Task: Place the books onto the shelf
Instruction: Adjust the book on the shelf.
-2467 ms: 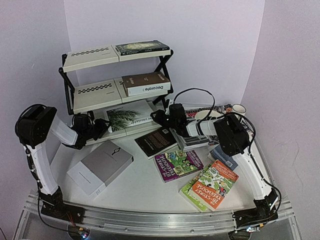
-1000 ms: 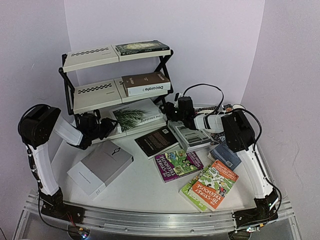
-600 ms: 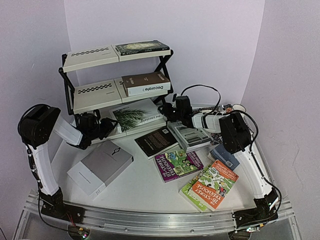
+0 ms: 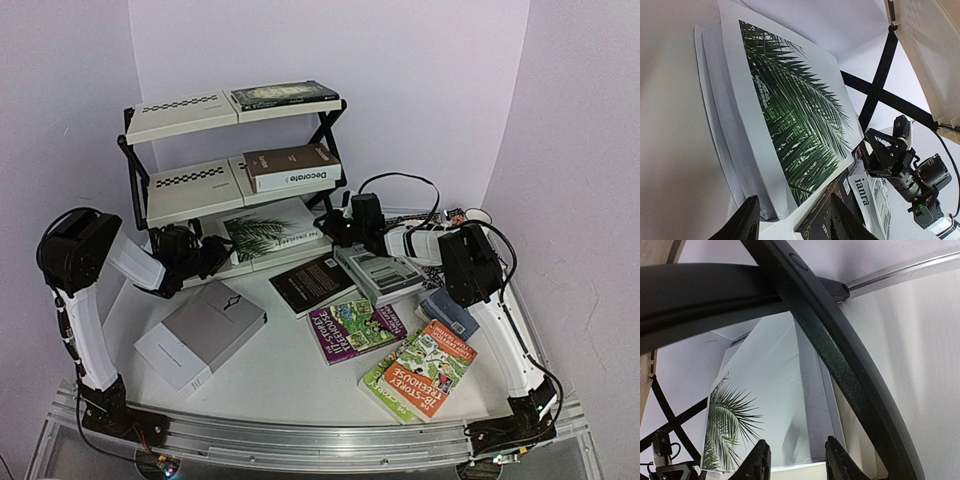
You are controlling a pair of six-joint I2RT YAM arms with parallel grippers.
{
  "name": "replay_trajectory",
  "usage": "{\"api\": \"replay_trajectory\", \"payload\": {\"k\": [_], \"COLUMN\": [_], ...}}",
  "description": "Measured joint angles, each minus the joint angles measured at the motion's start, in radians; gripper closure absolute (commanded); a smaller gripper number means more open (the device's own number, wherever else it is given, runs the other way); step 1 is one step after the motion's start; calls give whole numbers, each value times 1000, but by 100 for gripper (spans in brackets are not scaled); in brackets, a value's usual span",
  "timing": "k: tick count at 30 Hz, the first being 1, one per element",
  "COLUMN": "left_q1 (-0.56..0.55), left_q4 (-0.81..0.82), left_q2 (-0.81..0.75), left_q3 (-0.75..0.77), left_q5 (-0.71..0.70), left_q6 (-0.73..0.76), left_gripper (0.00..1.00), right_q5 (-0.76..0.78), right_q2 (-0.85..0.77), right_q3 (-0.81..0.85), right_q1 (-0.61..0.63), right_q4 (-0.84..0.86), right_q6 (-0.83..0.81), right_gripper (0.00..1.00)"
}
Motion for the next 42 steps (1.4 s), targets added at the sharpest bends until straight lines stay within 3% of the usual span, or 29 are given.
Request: {"api": "replay_trajectory", "payload": {"k": [14, 15, 18, 24, 42], "left_q1": [5, 5, 4, 4, 20], "left_q4": [0, 0, 0, 0, -4], "left_q2": [27, 27, 27, 26, 25], "left_q3": [6, 6, 6, 4, 4], "left_q5": [47, 48, 48, 34, 12], "left_q6": [-15, -17, -19, -18, -13], "left_gripper": [53, 53, 53, 52, 41], "right_q5": [-36, -37, -38, -3, 23], "right_q2": [-86, -89, -97, -131, 16], "right_q3": [-165, -172, -188, -219, 95], "right_q1": [3, 3, 3, 3, 3], "right_q4": [61, 64, 72, 70, -107], "right_q6": [-5, -5, -4, -15, -100], "right_gripper": [63, 62, 45, 42, 39]}}
